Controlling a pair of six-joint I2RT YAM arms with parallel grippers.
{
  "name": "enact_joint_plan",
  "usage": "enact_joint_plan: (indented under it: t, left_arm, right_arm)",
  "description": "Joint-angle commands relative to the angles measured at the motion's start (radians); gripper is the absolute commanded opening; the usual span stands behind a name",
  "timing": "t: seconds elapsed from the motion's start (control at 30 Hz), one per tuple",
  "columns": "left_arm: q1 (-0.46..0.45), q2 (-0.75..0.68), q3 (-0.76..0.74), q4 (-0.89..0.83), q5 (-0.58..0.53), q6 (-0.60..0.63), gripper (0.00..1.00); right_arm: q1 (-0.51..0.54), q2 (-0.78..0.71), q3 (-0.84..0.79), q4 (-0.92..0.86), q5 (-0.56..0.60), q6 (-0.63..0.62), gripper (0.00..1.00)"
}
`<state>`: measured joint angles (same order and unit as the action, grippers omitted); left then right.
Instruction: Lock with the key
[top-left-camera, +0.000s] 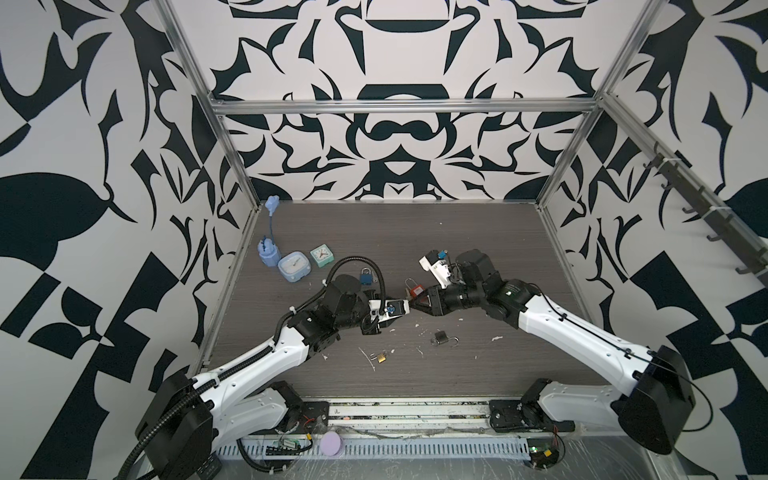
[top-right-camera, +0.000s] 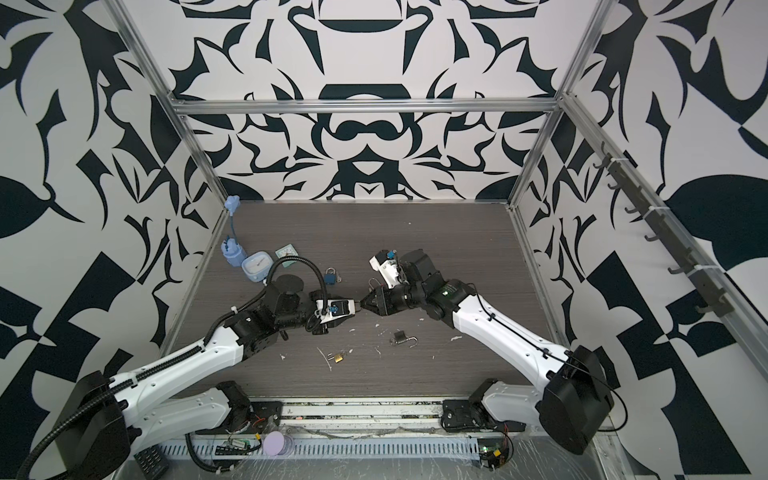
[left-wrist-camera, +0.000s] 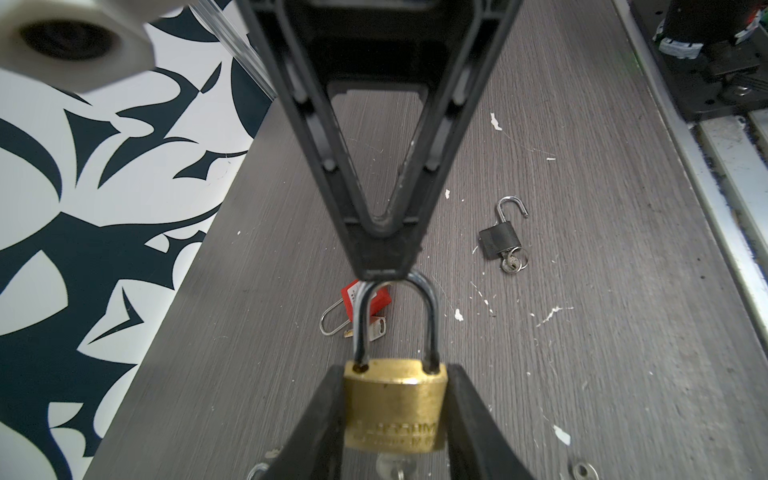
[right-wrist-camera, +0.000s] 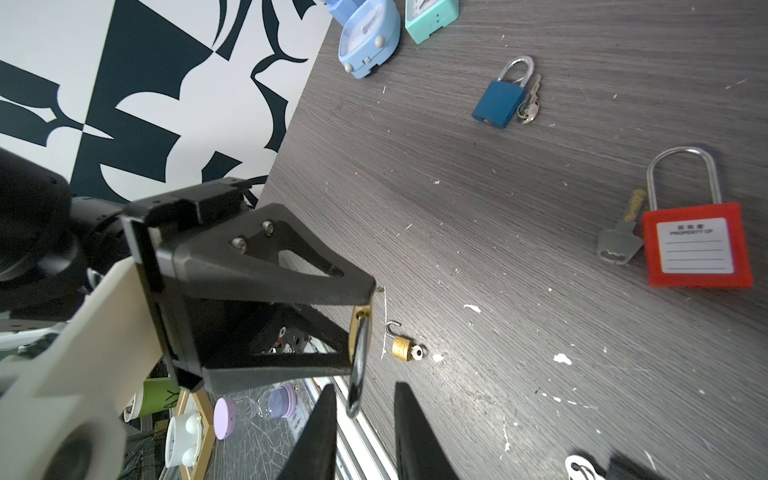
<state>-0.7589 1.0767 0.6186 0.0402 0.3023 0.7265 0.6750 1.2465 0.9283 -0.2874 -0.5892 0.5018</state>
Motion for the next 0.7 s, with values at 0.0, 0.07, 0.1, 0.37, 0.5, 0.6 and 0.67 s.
enact_joint_plan:
  t: [0.0, 0.07, 0.1, 0.37, 0.5, 0.6, 0.67]
  left_arm:
    - [-0.003, -0.003, 0.035, 0.018, 0.009, 0.009, 0.0]
    - [-0.003, -0.001, 0.036, 0.018, 0.011, 0.007, 0.0]
    - [-0.003, -0.002, 0.037, 0.019, 0.011, 0.005, 0.0]
    - [-0.01, 0.014, 0.053, 0.021, -0.014, -0.006, 0.0]
    - [-0.02, 0.015, 0.051, 0.04, -0.037, -0.007, 0.0]
    - [-0.028, 0.018, 0.05, 0.057, -0.052, -0.007, 0.0]
    - [-0.031, 0.019, 0.047, 0.078, -0.063, -0.011, 0.0]
  right_arm:
    - [0.006, -0.005, 0.015, 0.019, -0.02, -0.009, 0.27]
    - [0.006, -0.001, 0.014, 0.023, -0.023, -0.011, 0.26]
    - [0.008, -0.001, 0.014, 0.026, -0.023, -0.011, 0.26]
    - [0.019, 0.019, 0.015, 0.046, -0.032, -0.002, 0.1]
    - [0.018, 0.029, 0.013, 0.054, -0.034, 0.006, 0.0]
    - [0.02, 0.035, 0.01, 0.063, -0.037, 0.015, 0.0]
    - [0.019, 0.04, 0.01, 0.063, -0.039, 0.017, 0.0]
